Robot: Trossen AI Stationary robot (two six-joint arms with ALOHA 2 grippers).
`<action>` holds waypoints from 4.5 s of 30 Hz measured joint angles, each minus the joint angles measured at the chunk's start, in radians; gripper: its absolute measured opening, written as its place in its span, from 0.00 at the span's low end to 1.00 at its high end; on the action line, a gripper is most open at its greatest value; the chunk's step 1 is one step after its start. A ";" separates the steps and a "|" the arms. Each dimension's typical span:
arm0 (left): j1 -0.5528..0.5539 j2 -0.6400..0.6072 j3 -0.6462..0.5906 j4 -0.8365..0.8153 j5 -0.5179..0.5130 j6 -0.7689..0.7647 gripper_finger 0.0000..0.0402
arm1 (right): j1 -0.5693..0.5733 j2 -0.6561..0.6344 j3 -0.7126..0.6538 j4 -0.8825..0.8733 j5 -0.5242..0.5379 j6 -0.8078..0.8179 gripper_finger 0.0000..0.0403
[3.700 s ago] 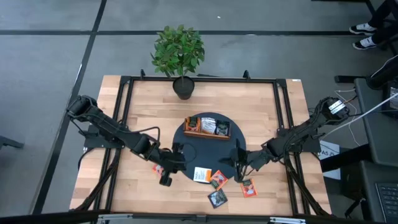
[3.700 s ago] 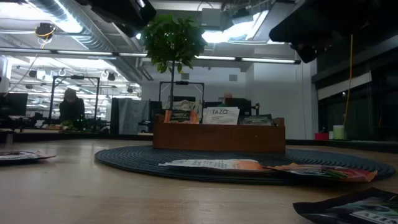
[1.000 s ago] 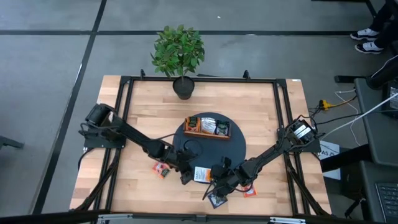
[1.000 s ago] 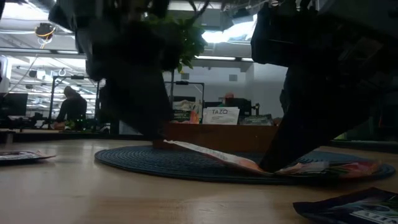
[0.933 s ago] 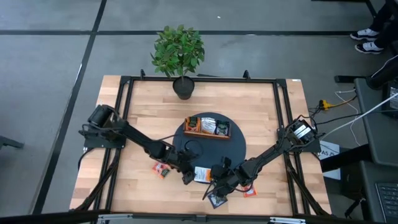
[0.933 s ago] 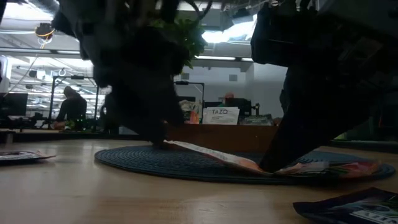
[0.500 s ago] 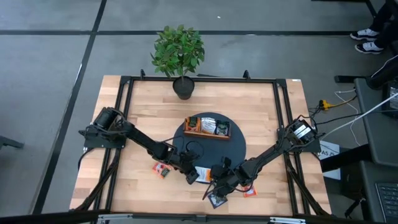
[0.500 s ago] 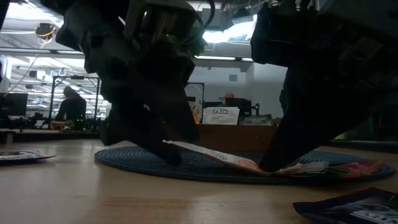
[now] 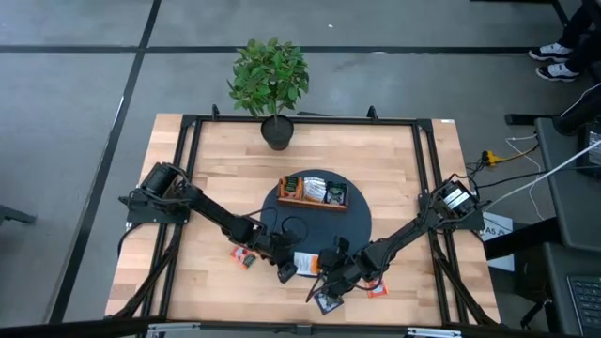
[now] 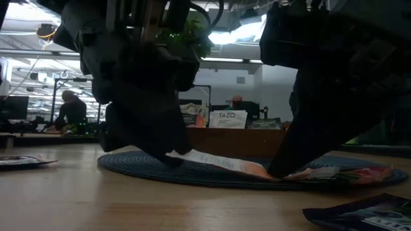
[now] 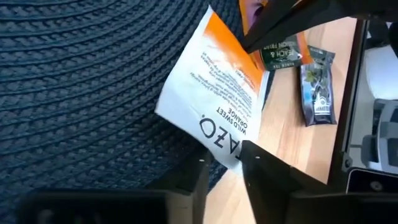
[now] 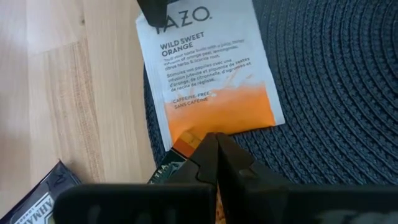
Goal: Pick & Place Tea
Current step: Put the white tea bag into the middle of the wooden organizer
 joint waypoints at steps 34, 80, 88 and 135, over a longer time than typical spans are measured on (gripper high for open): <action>0.007 -0.142 0.000 -0.082 0.128 0.198 0.01 | 0.047 0.001 0.261 -0.359 0.102 -0.098 0.17; 0.311 -0.141 0.545 -1.147 -0.093 1.212 0.01 | 0.076 -0.297 -0.573 0.878 0.281 -0.292 0.03; 0.310 -0.013 0.734 -1.259 -0.208 1.391 0.01 | 0.071 -0.297 -0.543 0.891 0.239 -0.295 0.03; 0.388 0.198 0.914 -1.358 -0.362 1.670 0.01 | 0.031 -0.296 -0.539 0.831 0.230 -0.425 0.03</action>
